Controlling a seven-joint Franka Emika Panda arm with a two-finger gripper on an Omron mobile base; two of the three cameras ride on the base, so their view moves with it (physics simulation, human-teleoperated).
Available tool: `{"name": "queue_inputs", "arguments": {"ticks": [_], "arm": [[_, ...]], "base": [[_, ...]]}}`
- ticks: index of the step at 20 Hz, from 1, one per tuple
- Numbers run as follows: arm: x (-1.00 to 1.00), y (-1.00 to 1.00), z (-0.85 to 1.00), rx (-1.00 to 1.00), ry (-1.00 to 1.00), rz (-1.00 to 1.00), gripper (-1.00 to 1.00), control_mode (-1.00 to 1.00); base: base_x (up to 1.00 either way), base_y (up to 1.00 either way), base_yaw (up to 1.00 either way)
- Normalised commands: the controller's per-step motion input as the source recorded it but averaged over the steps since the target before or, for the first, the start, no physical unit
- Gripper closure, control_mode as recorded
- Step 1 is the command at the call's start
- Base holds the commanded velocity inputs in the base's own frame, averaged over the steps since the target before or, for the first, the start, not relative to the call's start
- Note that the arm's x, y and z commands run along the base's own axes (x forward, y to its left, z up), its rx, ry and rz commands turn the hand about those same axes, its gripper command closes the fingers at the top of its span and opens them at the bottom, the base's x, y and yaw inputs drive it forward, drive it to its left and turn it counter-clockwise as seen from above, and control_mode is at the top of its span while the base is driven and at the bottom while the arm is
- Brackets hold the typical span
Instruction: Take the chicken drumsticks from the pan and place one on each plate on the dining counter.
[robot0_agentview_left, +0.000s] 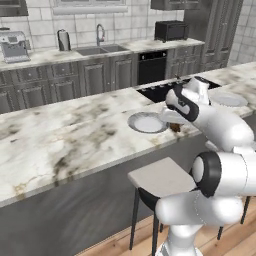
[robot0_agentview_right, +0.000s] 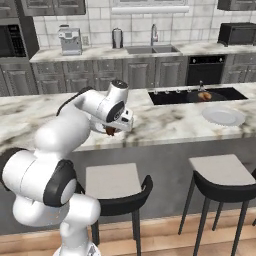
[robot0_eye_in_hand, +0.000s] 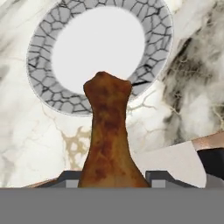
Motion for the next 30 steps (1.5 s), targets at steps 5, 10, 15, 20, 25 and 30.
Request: {"name": "queue_inputs", "arguments": {"ticks": [5, 10, 15, 20, 25, 30], "arm": [[0.61, 0.41, 0.06, 0.04, -0.05, 0.08, 1.00, -1.00], [0.86, 0.35, -0.10, -0.04, 0.05, 0.00, 1.00, -1.00], [0.57, 0.17, -0.08, -0.01, 0.01, 0.00, 1.00, -1.00], [0.20, 0.00, -0.27, -0.02, 0.00, 0.00, 1.00, -1.00], [0.08, -0.01, -0.29, -0.02, 0.00, 0.00, 1.00, -1.00], [0.09, 0.00, -0.10, 0.00, 0.00, 0.00, 1.00, -1.00]], "base": [[0.00, 0.00, 0.00], [0.00, 0.00, 0.00], [0.00, 0.00, 0.00], [0.00, 0.00, 0.00], [0.00, 0.00, 0.00], [0.00, 0.00, 0.00]]}}
